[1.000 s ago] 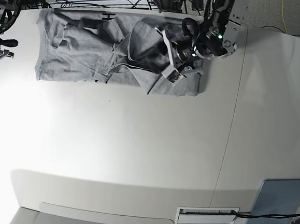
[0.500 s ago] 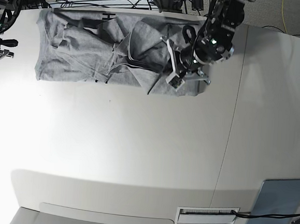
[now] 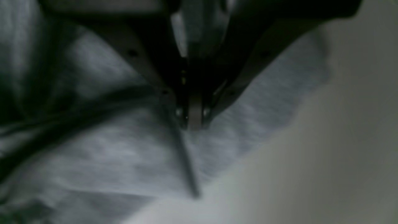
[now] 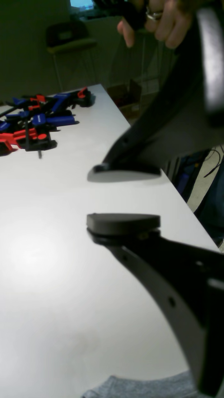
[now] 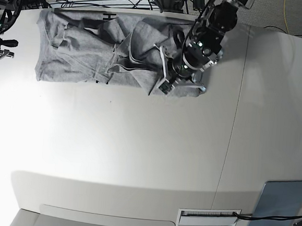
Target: Fold the T-shirt properly
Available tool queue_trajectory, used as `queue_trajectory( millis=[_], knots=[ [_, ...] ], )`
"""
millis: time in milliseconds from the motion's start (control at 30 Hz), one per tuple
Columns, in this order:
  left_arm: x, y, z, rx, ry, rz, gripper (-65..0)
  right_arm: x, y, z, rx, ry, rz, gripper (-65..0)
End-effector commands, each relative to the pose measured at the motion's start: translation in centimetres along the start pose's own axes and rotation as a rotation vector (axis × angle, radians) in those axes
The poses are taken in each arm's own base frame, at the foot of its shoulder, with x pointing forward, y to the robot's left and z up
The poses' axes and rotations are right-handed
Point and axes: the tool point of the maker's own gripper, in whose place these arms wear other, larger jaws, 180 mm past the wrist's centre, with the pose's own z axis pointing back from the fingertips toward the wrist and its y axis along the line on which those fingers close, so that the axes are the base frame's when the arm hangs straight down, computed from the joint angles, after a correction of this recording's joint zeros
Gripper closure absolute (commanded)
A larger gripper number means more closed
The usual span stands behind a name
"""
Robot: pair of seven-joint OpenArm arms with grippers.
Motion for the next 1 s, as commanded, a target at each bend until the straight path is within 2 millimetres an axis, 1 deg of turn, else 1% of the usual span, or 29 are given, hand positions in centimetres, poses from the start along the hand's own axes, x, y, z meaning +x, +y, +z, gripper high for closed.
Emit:
queue_trajectory(
  millis=[0, 67, 200, 333, 367, 433, 533, 600, 833, 967],
  knots=[
    [1.2, -0.2, 0.2, -0.015, -0.043, -0.009, 0.0, 1.2, -1.2, 0.2, -0.036, -0.039, 0.005, -17.3],
    [0.8, -0.8, 0.2, -0.047, -0.022, -0.039, 0.0, 1.2, -1.2, 0.2, -0.036, -0.039, 0.005, -17.3],
    [-0.4, -0.8, 0.2, -0.052, 0.041, -0.051, 0.0, 1.2, -1.2, 0.2, -0.036, -0.035, 0.005, -17.3],
    [-1.6, -0.9, 0.5, -0.091, 0.074, -0.099, 0.0, 1.2, -1.2, 0.2, -0.036, -0.036, 0.005, -17.3],
    [-1.7, -1.1, 0.6, -0.107, 0.073, -0.100, 0.0, 1.2, -1.2, 0.2, -0.036, -0.036, 0.005, -17.3],
    [-1.6, -1.9, 0.8, -0.161, 0.059, -0.089, 0.0, 1.2, -1.2, 0.2, -0.036, -0.037, 0.005, -17.3],
    [-0.9, -3.6, 1.1, -0.253, 0.021, -0.066, 0.0, 1.2, -1.2, 0.2, -0.036, -0.036, 0.005, -17.3],
    [-0.2, -4.4, 1.2, -0.287, -0.010, -0.053, 0.0, 1.2, -1.2, 0.2, -0.036, -0.035, 0.005, -17.3],
    [2.9, -5.7, 1.1, -0.322, -0.117, -0.010, 0.0, 1.1, -1.2, 0.2, -0.036, -0.032, 0.005, -17.3],
    [5.0, -7.0, 1.2, -0.358, -0.186, 0.000, 0.0, 1.1, -1.2, 0.2, -0.036, -0.032, 0.005, -17.3]
  ],
)
